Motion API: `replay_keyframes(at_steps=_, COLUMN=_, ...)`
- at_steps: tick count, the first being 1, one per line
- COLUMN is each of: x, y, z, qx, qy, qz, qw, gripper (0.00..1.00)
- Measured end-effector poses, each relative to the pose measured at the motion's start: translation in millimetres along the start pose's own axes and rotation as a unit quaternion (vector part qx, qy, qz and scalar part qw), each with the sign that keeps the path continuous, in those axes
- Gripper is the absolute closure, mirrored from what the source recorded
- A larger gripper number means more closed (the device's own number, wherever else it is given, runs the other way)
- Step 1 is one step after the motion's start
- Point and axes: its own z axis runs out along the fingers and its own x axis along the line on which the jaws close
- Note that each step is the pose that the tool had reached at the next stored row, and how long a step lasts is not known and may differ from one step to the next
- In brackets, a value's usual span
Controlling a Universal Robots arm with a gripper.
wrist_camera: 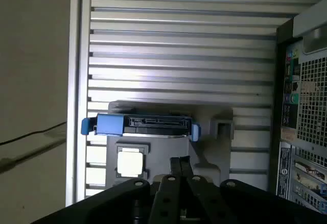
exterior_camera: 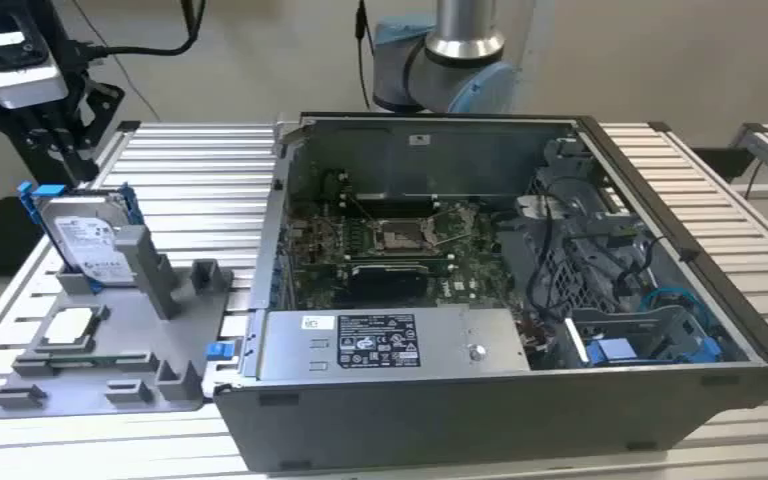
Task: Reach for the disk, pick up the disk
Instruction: 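Reach for the disk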
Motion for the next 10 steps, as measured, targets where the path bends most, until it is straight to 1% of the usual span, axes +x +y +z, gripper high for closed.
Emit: replay_keyframes(at_steps=10, x=0.0, y=0.0, z=0.0, qx=0.0000, qy=0.0000, qz=0.000, qw=1.0000, gripper=1.00)
